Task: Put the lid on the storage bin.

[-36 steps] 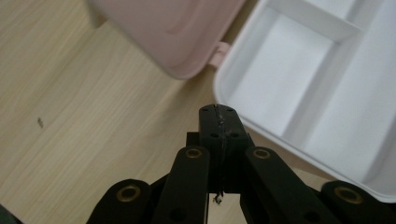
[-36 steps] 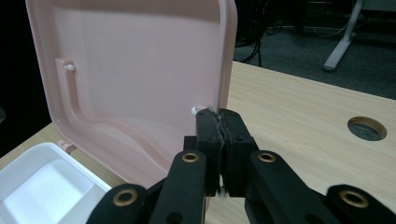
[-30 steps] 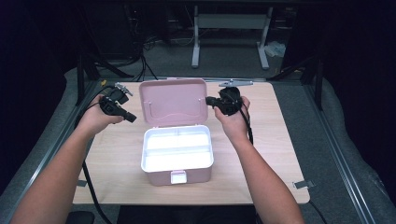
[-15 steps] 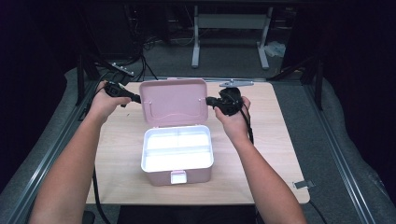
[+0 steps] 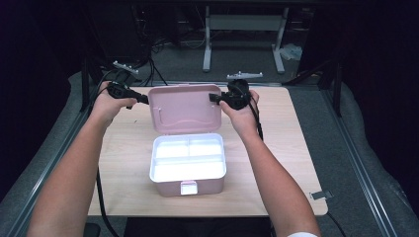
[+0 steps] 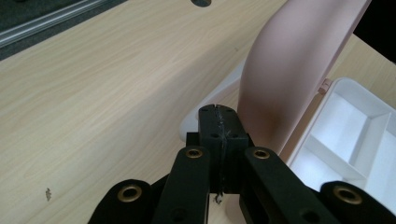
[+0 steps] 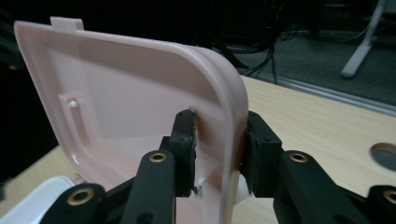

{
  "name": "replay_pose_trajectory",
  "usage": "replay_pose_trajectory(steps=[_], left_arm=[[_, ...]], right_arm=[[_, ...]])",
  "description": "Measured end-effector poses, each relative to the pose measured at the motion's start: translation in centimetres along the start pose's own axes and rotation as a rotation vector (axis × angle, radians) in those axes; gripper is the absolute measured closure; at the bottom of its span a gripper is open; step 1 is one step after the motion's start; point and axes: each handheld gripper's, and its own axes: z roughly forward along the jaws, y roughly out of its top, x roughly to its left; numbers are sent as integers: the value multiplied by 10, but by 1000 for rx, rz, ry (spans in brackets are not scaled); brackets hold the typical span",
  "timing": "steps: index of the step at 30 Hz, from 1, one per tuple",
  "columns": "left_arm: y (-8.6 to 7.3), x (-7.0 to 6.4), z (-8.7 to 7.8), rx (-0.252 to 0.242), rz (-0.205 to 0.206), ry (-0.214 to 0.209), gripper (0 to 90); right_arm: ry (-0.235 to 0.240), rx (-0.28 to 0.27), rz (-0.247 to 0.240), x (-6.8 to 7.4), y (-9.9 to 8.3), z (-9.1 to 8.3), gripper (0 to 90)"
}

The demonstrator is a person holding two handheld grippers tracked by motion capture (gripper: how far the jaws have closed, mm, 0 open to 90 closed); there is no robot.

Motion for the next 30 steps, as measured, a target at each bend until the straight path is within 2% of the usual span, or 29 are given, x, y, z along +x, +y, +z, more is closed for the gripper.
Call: replay_pose_trajectory(steps=[1, 4, 9, 11, 14, 15, 20, 22, 24, 25, 27, 30], left_arm=[[0, -1, -2, -4, 7, -3, 900], [-2, -6, -7, -11, 23, -12, 900], [-7, -20, -21, -30, 66, -26, 900], [-9, -27, -27, -33, 88, -38, 900], [-14, -40, -35, -35, 130, -57, 900], [-17, -44, -37, -32, 140, -58, 900], [-29, -59, -37, 2, 178, -73, 897], [-32, -64, -36, 18, 174, -65, 895], [-35, -69, -36, 36, 191, -55, 898], [-36, -71, -35, 38, 194, -60, 897], [-38, -74, -35, 51, 209, -61, 898], [-42, -77, -35, 62, 215, -73, 889]], right_arm=[[-4, -9, -19, 3, -1, -3, 683], [-6, -23, -34, 5, -2, -7, 684], [30, -59, -60, 15, -8, -23, 657], [34, -62, -86, 22, -11, -30, 623], [38, -76, -150, 32, -19, -44, 595], [53, -81, -158, 34, -23, -48, 580], [100, -95, -159, 40, -41, -69, 561], [107, -69, -166, 40, -47, -75, 563], [110, -42, -157, 39, -54, -79, 567], [99, -27, -155, 38, -57, -81, 568], [123, -22, -139, 35, -64, -86, 567], [127, -7, -135, 36, -72, -94, 575]])
